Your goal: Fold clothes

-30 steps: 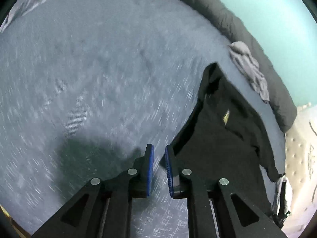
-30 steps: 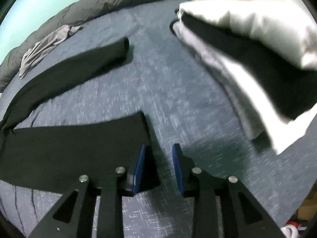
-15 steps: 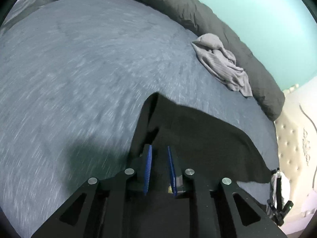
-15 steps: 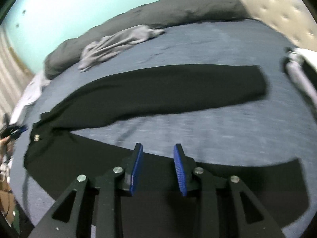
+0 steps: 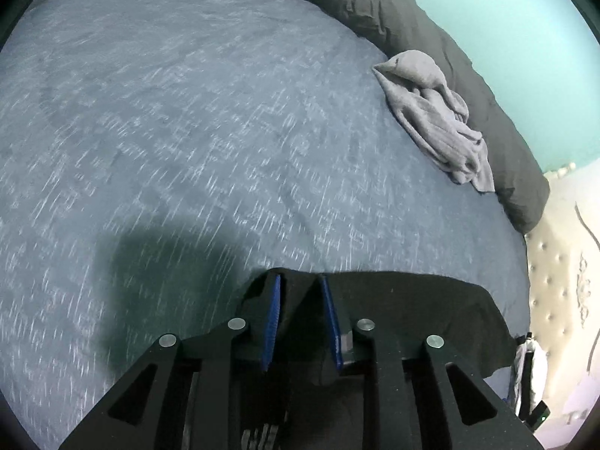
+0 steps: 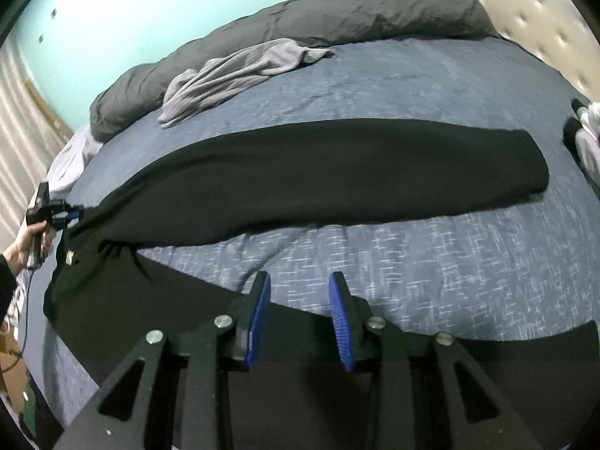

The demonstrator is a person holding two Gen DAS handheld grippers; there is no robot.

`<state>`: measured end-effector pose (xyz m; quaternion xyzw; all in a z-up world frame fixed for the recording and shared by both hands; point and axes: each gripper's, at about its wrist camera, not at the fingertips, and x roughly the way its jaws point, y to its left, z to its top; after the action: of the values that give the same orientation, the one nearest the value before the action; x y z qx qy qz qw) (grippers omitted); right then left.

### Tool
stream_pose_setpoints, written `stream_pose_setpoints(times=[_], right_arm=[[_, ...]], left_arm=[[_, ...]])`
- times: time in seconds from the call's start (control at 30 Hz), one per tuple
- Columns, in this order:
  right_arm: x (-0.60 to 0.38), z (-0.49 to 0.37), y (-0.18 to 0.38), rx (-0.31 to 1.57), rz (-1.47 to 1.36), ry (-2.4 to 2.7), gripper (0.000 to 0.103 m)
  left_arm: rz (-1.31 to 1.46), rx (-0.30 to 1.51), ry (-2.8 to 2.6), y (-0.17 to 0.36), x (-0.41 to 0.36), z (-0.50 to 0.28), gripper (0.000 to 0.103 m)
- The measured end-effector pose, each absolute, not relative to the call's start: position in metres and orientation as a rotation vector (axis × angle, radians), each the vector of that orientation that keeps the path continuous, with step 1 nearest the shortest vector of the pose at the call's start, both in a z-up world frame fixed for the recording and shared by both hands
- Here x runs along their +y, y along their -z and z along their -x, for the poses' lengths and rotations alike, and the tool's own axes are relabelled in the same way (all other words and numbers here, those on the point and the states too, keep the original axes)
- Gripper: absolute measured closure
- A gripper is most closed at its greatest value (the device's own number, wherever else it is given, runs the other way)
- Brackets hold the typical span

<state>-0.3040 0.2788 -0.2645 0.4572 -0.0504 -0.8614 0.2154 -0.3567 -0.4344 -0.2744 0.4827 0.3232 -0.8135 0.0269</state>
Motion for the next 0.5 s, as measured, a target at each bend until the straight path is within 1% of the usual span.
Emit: stream_pose_setpoints(times=[0.03,0.07,0.13,0.3,0.4,0.5], right_arm=[[0.28,0.305,0.266,-0.151,-1.272,2.389,0.071],[0.282,0.305,0.268,-0.161,-1.277,2.391,0.071],[0.283,0.305,0.271,-0.179,-1.287,2.385,0.071],[0.278,0.301,0.274,-0.177,-1.287,2.367,0.071],[0.274,0.3,0.275,-0.196,-1.284,2.352,0.071],[0.271,0.298,0.276,-0.2,-1.28,2.342,0.071]], left_arm=[[-1.489,0.984,2.522,0.273,-0.434,0.358,0.087],[-1.488,0.97,2.532,0.272,-0.433,0.359,0.092],[-1.453,0.956,2.554,0.263,-0.434,0.361,0.096],[-1.31,0.953,2.602,0.234,-0.444,0.367,0.098],[-1.317,0.914,2.569,0.236,-0.444,0.379,0.098],[-1.314,0.922,2.51,0.249,-0.448,0.386,0.098]])
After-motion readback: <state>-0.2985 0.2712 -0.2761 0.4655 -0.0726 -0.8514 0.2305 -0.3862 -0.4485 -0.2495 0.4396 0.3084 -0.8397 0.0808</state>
